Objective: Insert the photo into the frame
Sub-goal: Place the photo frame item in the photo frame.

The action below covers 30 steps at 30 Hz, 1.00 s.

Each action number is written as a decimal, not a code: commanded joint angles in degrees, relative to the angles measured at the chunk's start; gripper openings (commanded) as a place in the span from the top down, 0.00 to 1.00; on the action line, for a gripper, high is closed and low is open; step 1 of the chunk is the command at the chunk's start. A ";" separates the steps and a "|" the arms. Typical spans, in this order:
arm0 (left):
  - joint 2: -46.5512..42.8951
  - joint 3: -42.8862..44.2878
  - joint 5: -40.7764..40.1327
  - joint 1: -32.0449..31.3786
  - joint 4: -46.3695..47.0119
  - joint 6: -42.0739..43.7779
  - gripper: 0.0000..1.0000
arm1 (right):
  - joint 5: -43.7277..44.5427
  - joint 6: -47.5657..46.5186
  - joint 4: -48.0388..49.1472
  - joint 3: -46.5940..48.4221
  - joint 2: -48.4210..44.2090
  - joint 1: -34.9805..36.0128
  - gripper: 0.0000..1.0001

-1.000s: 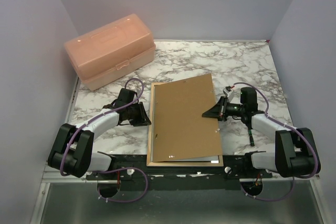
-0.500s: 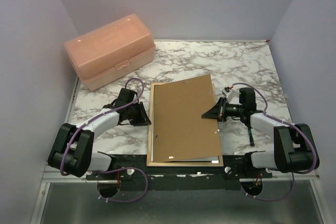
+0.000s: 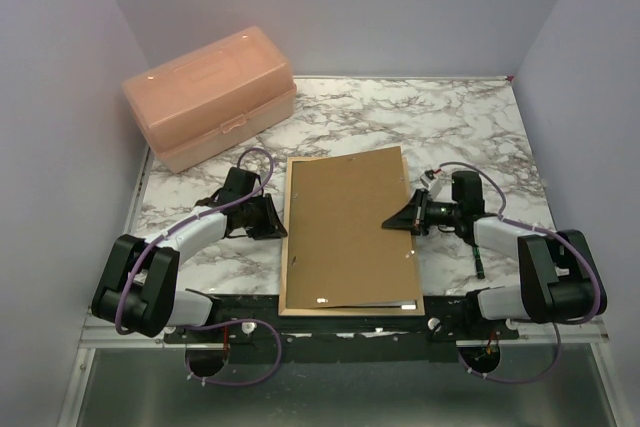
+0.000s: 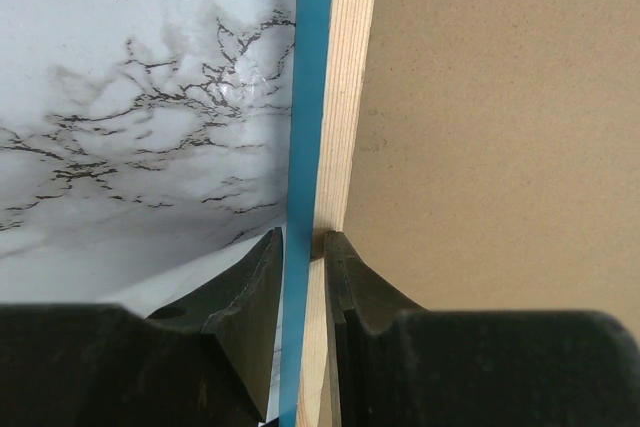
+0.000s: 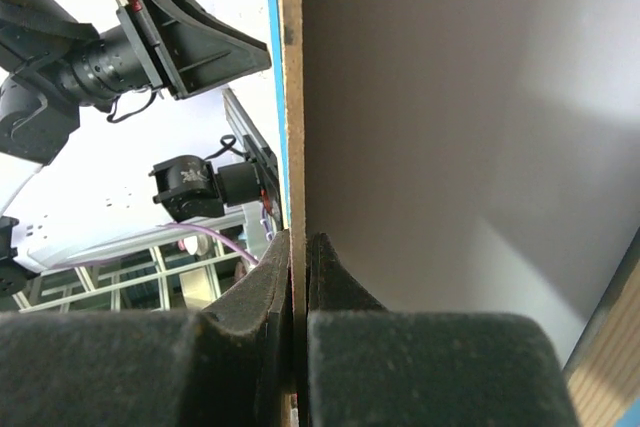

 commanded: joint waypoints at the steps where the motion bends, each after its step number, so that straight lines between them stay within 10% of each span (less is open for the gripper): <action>1: 1.05 -1.04 -2.91 0.00 -1.17 1.46 0.76 | 4.15 -2.01 -1.45 -0.87 1.71 1.76 0.99; 30: 1.30 -0.34 -2.27 0.08 -1.08 2.34 0.76 | 24.53 -7.82 -21.55 10.32 5.32 7.70 0.19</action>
